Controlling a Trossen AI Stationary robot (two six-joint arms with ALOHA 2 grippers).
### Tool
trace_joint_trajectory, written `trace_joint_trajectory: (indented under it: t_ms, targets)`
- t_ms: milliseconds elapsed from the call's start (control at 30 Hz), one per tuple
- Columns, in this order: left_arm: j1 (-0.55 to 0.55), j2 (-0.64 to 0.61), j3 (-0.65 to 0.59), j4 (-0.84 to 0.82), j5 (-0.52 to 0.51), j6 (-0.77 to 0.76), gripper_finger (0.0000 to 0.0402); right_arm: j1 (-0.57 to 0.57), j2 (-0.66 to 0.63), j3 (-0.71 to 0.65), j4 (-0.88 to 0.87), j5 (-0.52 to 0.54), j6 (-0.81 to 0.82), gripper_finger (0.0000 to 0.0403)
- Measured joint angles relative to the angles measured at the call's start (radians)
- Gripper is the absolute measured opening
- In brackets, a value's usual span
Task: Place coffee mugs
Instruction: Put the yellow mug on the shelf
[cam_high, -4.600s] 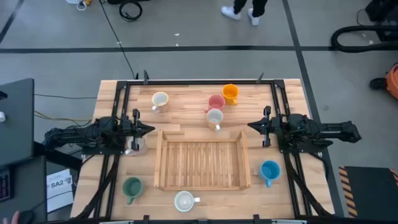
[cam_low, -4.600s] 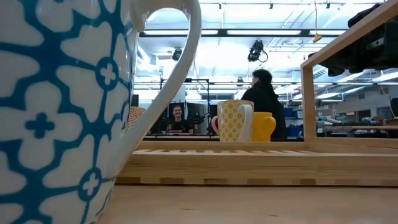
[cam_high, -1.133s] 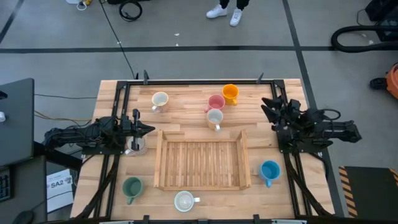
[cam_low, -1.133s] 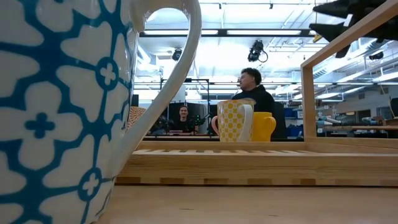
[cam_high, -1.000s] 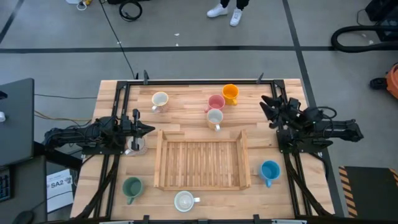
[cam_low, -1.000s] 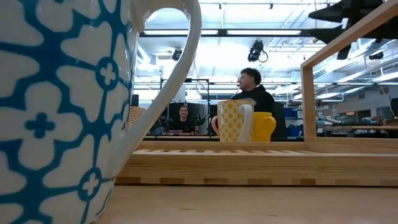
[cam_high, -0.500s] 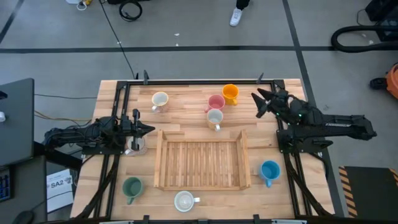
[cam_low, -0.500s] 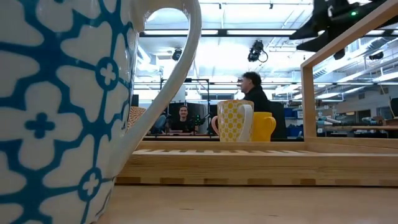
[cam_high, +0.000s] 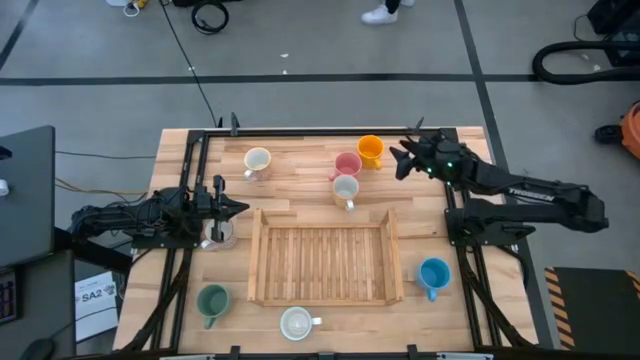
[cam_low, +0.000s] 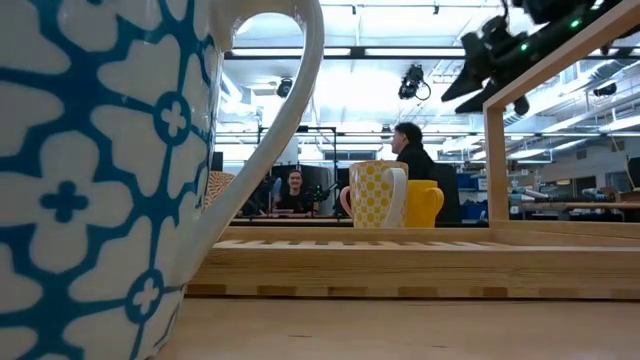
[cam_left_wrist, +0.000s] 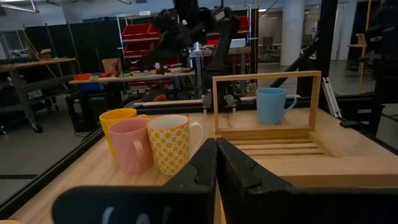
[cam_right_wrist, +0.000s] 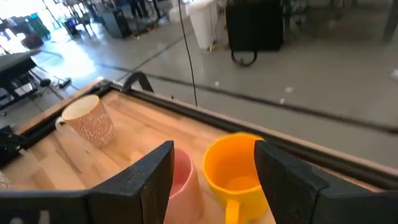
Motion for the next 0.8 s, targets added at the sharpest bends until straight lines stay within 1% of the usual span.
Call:
trace_joint_trajectory:
  t_ms: [133,200,267,500,633,800]
  targets:
    - [0.0,0.0,0.0,0.0,0.0,0.0,0.0013,-0.067,0.067,0.032,-0.008,-0.115,0.025,0.0227]
    - [0.0,0.0,0.0,0.0,0.0,0.0,0.0013,-0.092,0.105,0.068,-0.036,-0.156,0.025,0.0227]
    - [0.0,0.0,0.0,0.0,0.0,0.0,0.0013,-0.114,0.148,0.122,-0.108,-0.165,0.025,0.0226]
    - [0.0,0.0,0.0,0.0,0.0,0.0,0.0013,-0.176,0.339,0.355,-0.454,-0.18,0.021,0.0226]
    - [0.0,0.0,0.0,0.0,0.0,0.0,0.0013,-0.203,0.461,0.459,-0.565,-0.236,0.021,0.0226]
    - [0.0,0.0,0.0,0.0,0.0,0.0,0.0013,-0.223,0.602,0.557,-0.683,-0.292,0.003,0.0226]
